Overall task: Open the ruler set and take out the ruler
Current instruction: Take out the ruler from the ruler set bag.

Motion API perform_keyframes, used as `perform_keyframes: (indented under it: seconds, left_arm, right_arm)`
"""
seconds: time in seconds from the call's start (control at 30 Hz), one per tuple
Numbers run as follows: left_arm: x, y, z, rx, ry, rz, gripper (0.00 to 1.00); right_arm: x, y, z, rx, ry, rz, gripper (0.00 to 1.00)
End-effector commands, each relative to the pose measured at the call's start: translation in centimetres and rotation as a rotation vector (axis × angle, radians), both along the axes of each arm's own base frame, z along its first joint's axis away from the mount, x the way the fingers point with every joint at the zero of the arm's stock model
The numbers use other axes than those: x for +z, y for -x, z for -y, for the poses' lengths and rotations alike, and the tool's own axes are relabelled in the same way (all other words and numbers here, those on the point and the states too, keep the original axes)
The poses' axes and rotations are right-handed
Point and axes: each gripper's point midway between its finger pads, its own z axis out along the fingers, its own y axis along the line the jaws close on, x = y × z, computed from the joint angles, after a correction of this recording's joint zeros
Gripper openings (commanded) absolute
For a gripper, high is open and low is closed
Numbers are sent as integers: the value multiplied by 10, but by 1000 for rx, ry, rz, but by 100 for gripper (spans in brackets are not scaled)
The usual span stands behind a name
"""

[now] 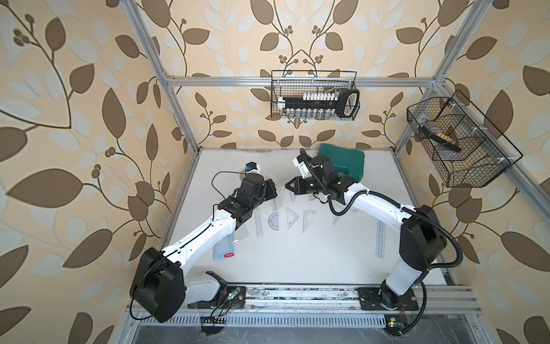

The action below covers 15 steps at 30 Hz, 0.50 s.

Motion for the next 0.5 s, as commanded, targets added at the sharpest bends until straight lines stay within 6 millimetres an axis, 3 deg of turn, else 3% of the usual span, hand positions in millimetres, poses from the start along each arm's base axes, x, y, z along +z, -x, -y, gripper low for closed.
perform_keyframes:
  seconds: [0.0, 0.47]
  left_arm:
    - [23, -7, 13, -39, 37, 59, 0]
    - [26, -7, 25, -83, 59, 63, 0]
  right_arm:
    - [-9, 8, -7, 50, 77, -15, 9]
    - [-46, -20, -9, 34, 295, 5, 24]
